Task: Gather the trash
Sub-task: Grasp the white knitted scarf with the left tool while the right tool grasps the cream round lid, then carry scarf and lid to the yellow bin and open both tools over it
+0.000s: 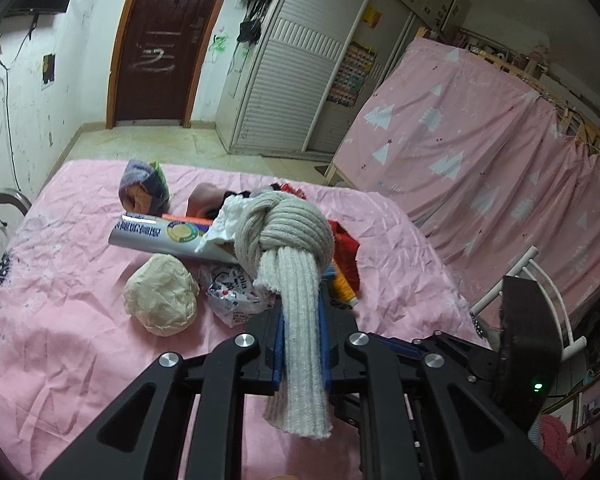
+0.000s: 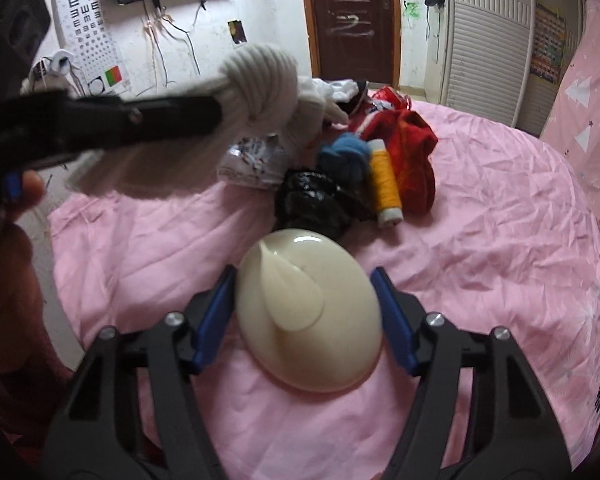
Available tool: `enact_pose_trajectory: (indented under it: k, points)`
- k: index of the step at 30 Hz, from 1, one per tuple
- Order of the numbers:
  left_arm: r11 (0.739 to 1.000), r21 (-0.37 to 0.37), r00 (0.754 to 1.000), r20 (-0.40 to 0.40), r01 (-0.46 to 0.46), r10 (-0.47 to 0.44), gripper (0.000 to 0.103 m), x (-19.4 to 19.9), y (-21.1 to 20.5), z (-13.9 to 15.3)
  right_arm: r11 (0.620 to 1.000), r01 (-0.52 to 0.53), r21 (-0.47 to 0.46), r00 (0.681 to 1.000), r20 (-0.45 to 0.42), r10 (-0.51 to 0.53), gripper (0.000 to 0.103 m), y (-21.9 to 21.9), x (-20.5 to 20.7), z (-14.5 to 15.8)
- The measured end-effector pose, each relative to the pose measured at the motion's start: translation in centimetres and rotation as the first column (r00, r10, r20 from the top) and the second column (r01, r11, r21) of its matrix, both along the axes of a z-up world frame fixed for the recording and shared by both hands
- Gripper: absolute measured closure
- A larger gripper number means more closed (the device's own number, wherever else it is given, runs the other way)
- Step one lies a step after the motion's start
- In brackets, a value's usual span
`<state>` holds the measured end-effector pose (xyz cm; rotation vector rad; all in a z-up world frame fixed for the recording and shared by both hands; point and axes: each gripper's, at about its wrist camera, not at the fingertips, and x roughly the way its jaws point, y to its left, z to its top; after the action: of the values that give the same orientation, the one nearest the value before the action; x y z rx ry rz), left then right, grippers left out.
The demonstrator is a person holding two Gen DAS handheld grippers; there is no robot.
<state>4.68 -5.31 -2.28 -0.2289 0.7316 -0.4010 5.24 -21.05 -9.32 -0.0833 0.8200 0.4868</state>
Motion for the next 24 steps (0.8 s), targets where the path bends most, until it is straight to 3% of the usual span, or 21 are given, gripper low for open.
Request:
enact_pose_trajectory:
  k: [9,16,20,24]
  points:
    - [1.000,0.022,0.991,0.136,0.008,-0.011,0.099,-2.7,-0.8,3.1,0.987,0.030,0.159,0.998,0.044,-0.038,0.039,-2.9,-1.1,2.1]
    - [0.996,0.062,0.973,0.215,0.067,-0.078,0.099,-4.4,-4.4,5.7,0.963,0.126,0.238,0.982,0.107,-0.155,0.039,-8.7,-2.5,4.6]
    - [0.986,0.091,0.962,0.221,0.142,-0.159,0.099,-4.5,-8.6,6.6,0.938,0.216,0.272,0.951,0.161,-0.266,0.039,-13.7,-3.9,6.7]
    - [0.964,0.108,0.944,0.203,0.243,-0.260,0.099,-4.4,-14.2,7.0,0.898,0.323,0.300,0.894,0.215,-0.393,0.039,-19.8,-6.1,8.7]
